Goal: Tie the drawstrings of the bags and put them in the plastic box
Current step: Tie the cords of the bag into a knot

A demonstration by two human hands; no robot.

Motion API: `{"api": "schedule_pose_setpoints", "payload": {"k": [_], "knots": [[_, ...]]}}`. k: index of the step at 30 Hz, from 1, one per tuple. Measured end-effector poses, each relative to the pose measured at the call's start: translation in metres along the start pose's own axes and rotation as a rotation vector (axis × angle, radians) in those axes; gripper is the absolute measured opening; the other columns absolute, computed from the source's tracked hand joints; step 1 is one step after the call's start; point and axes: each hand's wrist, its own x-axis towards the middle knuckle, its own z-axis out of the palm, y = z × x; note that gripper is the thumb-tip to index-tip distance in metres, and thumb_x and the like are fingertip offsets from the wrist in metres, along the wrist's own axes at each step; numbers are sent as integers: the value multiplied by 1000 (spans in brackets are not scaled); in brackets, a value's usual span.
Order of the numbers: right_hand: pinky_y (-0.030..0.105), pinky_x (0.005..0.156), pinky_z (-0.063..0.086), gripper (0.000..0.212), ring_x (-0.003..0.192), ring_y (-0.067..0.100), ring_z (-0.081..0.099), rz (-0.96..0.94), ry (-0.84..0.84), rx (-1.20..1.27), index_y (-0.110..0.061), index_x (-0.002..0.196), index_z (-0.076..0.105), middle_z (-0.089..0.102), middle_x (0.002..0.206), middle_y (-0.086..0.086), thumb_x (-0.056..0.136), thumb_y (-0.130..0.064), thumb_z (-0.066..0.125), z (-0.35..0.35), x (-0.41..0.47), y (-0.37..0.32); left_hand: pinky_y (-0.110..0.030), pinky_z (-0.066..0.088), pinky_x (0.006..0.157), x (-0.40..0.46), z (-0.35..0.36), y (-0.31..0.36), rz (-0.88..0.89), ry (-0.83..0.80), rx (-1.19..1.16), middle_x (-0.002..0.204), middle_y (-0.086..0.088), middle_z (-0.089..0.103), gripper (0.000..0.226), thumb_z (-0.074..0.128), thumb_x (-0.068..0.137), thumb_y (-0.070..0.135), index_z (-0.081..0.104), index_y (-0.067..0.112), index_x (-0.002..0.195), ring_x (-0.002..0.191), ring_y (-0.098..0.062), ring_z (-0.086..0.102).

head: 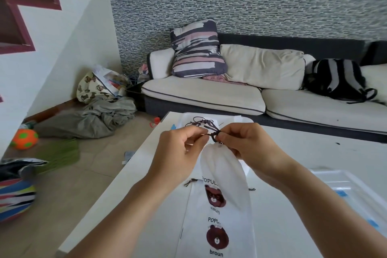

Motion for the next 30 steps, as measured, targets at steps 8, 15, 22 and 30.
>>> {"api": "schedule_pose_setpoints", "payload": {"k": [8, 15, 22, 30], "knots": [[33, 66, 38, 19, 69, 21, 45, 12, -20, 3, 7, 87, 69, 55, 70, 12, 97, -7, 61, 6, 0, 0, -18, 47, 77, -13, 19, 23, 381, 415, 256, 85, 0, 64, 17, 74, 78, 4, 72, 6, 94, 79, -16, 61], [33, 65, 37, 20, 67, 19, 43, -30, -37, -67, 0, 86, 71, 54, 71, 10, 99, -9, 59, 2, -2, -2, -13, 52, 80, -7, 17, 18, 184, 270, 99, 93, 8, 75, 24, 71, 77, 12, 80, 13, 99, 87, -3, 69], [27, 59, 35, 20, 58, 12, 41, -79, -24, -181, -5, 82, 70, 54, 66, 1, 98, -10, 60, -2, -3, -5, -19, 55, 83, -6, 14, 23, -212, 5, -307, 92, 12, 78, 28, 72, 87, 2, 78, 28, 95, 89, -5, 74], [11, 52, 37, 16, 51, 1, 48, -177, 60, -461, -17, 79, 72, 62, 63, -10, 94, -16, 66, -4, -6, -11, -21, 54, 85, -6, 18, 16, -375, -47, -340, 92, 7, 78, 14, 66, 95, 12, 78, 20, 95, 92, -8, 73]]}}
